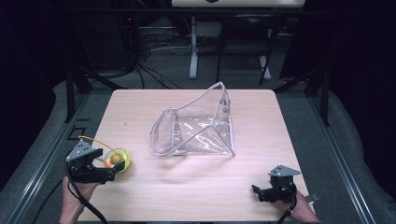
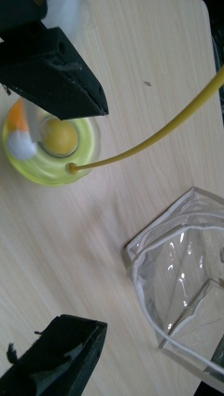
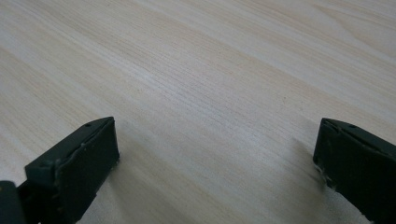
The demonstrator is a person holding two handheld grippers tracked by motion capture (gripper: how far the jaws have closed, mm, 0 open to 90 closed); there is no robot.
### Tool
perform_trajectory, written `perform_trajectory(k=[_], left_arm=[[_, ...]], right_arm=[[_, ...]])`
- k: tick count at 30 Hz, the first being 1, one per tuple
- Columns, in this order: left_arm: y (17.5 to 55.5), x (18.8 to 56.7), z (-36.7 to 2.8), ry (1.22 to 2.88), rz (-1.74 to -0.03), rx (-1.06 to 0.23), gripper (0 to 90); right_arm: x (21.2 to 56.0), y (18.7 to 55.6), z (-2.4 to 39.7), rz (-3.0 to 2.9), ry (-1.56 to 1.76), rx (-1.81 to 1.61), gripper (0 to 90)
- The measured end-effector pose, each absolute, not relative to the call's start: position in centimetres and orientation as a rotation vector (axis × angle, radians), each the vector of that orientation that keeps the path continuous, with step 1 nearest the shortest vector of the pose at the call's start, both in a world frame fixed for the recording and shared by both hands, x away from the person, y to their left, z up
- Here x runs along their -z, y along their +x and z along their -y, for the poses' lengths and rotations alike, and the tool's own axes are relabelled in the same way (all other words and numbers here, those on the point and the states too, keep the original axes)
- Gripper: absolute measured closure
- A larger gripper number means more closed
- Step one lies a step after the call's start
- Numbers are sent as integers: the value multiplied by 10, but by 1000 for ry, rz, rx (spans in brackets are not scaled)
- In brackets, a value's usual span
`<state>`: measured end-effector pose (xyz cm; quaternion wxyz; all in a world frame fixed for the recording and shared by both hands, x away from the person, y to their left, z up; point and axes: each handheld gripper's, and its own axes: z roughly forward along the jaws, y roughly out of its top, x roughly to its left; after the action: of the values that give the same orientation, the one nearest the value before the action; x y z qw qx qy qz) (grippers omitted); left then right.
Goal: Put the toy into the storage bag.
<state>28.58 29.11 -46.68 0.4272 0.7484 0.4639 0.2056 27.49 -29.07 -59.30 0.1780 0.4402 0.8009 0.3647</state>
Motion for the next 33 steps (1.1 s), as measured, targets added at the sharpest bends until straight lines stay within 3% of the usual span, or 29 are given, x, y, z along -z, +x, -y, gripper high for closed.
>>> perform_trajectory(k=[6,19,33], left_arm=[[298,464,-292,1843,-1209,-527,42],[308,465,-299,1767,-1234,-593,497],[305,462,-301,1789,-1214,-614,770]], right_arm=[[593,275,291,-2266,1245,-1031,0],[593,275,291,-2266,1245,-1032,0],[593,275,291,-2266,1245,-1031,0]])
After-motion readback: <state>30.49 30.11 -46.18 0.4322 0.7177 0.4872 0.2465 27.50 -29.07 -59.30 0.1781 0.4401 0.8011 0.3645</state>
